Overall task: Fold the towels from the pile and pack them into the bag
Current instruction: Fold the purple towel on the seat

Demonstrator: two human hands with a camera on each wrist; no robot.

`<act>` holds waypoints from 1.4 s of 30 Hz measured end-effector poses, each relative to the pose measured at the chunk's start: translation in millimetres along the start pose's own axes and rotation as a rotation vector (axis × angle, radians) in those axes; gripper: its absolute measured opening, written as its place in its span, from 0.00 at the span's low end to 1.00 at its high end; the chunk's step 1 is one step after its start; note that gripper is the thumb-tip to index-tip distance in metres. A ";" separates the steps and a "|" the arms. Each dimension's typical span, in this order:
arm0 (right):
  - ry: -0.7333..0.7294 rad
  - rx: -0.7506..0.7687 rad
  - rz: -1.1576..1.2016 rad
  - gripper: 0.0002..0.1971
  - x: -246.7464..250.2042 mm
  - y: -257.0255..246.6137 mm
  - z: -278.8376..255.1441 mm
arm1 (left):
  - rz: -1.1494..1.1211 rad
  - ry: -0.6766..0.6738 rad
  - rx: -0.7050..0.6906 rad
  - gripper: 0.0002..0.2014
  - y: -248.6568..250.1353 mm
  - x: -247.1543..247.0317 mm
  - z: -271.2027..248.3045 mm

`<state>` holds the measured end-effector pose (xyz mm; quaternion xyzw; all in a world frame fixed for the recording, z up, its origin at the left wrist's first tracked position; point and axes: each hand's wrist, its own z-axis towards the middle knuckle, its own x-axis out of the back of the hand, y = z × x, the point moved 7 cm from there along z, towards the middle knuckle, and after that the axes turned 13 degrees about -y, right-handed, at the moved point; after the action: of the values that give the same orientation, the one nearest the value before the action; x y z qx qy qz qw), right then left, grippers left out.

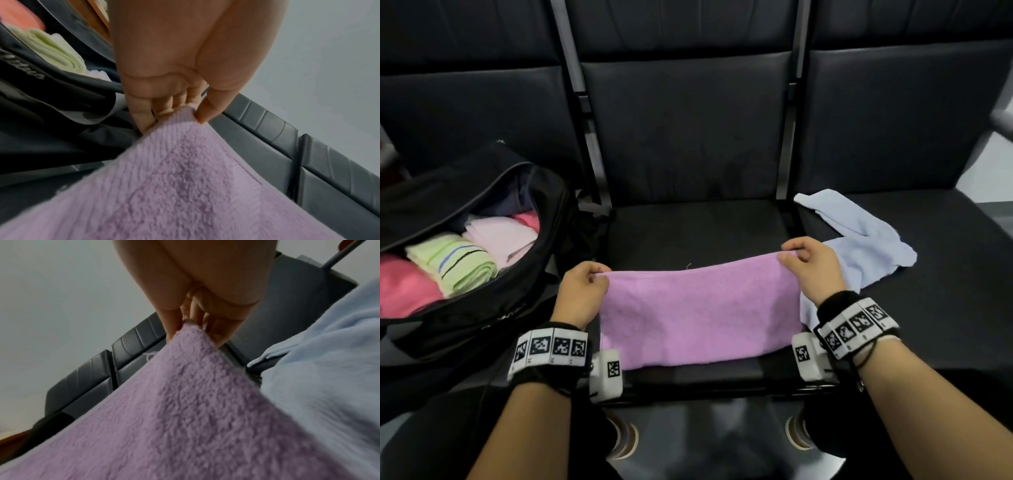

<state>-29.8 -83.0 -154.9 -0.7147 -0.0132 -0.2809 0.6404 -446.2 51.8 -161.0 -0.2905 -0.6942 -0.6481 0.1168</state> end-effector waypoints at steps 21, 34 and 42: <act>-0.185 -0.360 -0.450 0.11 -28.1 58.1 -7.4 | 0.159 -0.146 0.168 0.12 -63.5 -47.0 -28.0; -0.338 -0.085 0.102 0.04 -130.5 -67.0 -31.5 | -0.322 -0.287 0.139 0.06 -25.0 -64.9 -37.8; -0.651 -0.189 0.118 0.10 -208.3 -57.5 -58.4 | -0.477 -0.301 0.355 0.13 -50.4 -71.6 -48.4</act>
<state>-249.4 -55.6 -188.6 -0.8227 -0.1495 -0.0004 0.5485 -427.0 -12.7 -235.1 -0.1874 -0.8542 -0.4760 -0.0931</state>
